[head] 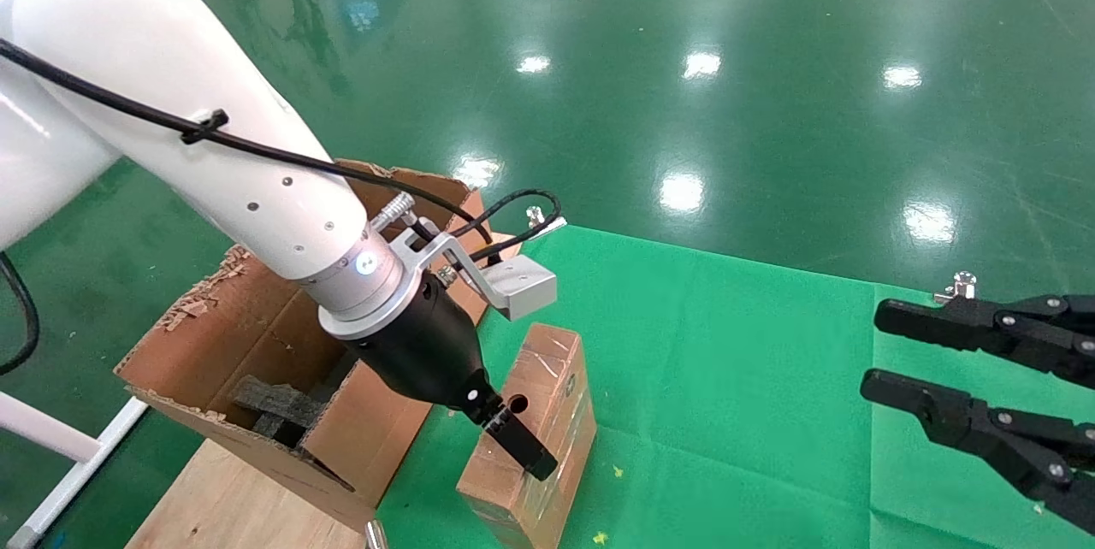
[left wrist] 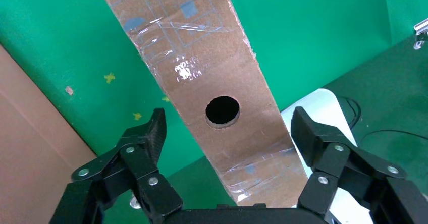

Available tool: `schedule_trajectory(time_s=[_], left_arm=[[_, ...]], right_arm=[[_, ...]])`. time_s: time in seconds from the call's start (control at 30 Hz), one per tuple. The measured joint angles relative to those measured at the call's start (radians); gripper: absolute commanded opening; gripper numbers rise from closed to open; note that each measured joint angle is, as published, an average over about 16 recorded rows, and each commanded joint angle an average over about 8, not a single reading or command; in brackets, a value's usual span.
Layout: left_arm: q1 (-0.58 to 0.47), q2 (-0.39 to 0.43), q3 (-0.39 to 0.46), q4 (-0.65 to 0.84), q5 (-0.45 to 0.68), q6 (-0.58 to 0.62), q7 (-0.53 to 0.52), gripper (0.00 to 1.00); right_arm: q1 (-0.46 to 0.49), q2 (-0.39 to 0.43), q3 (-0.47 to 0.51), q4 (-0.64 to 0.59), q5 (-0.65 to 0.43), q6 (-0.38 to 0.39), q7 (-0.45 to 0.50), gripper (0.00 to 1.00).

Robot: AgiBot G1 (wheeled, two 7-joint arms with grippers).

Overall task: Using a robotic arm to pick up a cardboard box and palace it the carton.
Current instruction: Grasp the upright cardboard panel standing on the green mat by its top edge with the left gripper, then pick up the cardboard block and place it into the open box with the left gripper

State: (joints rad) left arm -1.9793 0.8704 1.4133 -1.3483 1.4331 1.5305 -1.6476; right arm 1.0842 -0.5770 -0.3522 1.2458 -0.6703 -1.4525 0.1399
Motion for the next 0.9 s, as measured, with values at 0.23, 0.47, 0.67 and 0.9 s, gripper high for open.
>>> schedule_trajectory(time_s=[0.23, 0.47, 0.67, 0.9], left_arm=[[0.000, -0.001, -0.002, 0.000, -0.001, 0.001, 0.000, 0.00], [0.001, -0.002, -0.004, 0.000, -0.001, 0.001, 0.000, 0.00], [-0.002, -0.001, -0.005, 0.006, -0.003, 0.001, 0.007, 0.00], [-0.029, -0.016, -0.027, 0.018, -0.015, -0.015, 0.046, 0.00]], right_arm=[[0.000, 0.000, 0.000, 0.000, 0.000, 0.000, 0.000, 1.00], [0.000, 0.000, 0.000, 0.000, 0.000, 0.000, 0.000, 1.00], [0.000, 0.000, 0.000, 0.000, 0.000, 0.000, 0.000, 1.00], [0.000, 0.000, 0.000, 0.000, 0.000, 0.000, 0.000, 1.00]])
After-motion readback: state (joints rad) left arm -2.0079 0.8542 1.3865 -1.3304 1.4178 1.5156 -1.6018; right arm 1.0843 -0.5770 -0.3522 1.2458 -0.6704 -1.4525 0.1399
